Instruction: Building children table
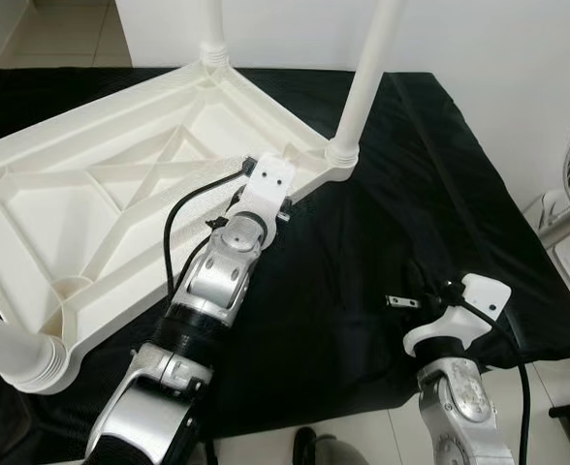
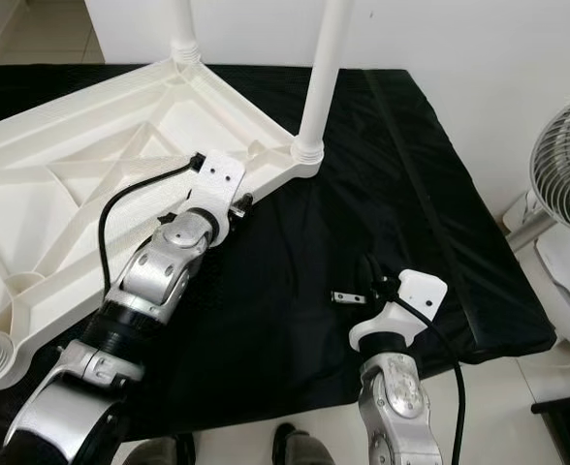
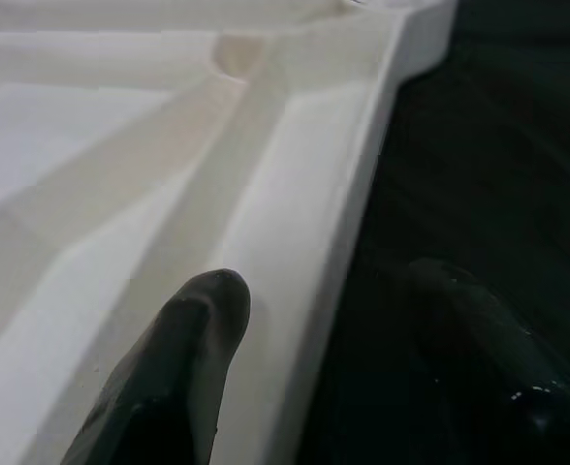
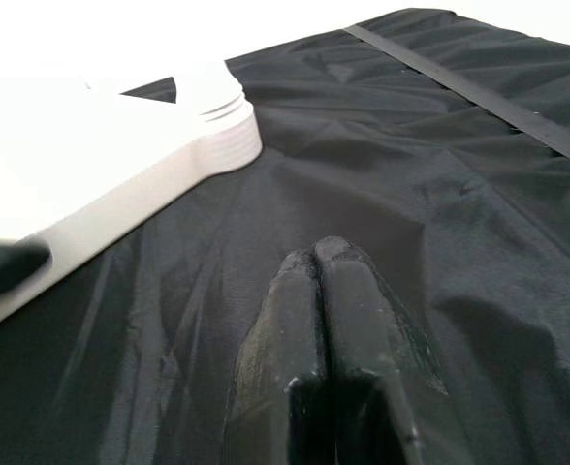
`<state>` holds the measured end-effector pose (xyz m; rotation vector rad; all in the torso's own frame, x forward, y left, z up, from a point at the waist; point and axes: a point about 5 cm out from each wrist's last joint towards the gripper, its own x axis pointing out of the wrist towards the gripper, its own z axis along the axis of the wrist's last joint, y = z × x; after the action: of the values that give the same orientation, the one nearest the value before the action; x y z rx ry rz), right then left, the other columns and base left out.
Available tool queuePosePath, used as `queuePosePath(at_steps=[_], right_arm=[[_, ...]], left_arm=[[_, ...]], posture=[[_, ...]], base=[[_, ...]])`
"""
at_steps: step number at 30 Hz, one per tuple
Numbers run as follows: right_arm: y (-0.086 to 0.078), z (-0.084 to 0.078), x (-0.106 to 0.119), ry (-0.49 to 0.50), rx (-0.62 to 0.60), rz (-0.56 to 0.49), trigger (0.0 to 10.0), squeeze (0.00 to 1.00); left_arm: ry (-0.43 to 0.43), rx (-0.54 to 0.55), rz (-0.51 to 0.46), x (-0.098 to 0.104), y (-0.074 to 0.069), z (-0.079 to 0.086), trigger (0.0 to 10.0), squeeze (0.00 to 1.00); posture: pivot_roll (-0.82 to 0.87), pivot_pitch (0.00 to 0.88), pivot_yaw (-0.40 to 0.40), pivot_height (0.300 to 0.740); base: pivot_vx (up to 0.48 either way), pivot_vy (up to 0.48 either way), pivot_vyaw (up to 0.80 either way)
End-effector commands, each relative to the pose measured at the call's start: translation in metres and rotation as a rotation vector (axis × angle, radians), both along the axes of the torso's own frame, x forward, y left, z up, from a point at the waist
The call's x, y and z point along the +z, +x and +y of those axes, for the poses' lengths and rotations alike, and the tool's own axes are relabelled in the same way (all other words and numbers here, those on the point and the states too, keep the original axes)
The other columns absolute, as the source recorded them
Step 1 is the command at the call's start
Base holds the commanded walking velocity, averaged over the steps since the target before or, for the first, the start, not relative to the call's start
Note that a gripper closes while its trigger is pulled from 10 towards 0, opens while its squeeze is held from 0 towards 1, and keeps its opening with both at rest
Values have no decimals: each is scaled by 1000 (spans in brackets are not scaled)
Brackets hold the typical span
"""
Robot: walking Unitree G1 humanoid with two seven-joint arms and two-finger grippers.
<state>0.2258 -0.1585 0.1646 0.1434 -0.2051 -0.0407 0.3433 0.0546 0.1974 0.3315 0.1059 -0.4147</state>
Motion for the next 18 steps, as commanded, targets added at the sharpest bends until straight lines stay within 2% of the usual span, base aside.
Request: queuePosePath(at_steps=[1,7,18], right_arm=[[1,1,-4,-3,9,13,10000,0],[3,2,-5,-6,26,14,10000,0],[6,2,-6,-9,39,11,10000,0]], left_arm=[[30,-46,21,-2,-10,-1,10000,0],[84,-50,44,-4,-25,12,10000,0],[152,26,63,-6,-36,42,10000,0]], posture=[[19,160,-43,740],[33,157,-50,740],[48,155,-60,740]], base=[[0,0,0],[0,0,0],[0,0,0]])
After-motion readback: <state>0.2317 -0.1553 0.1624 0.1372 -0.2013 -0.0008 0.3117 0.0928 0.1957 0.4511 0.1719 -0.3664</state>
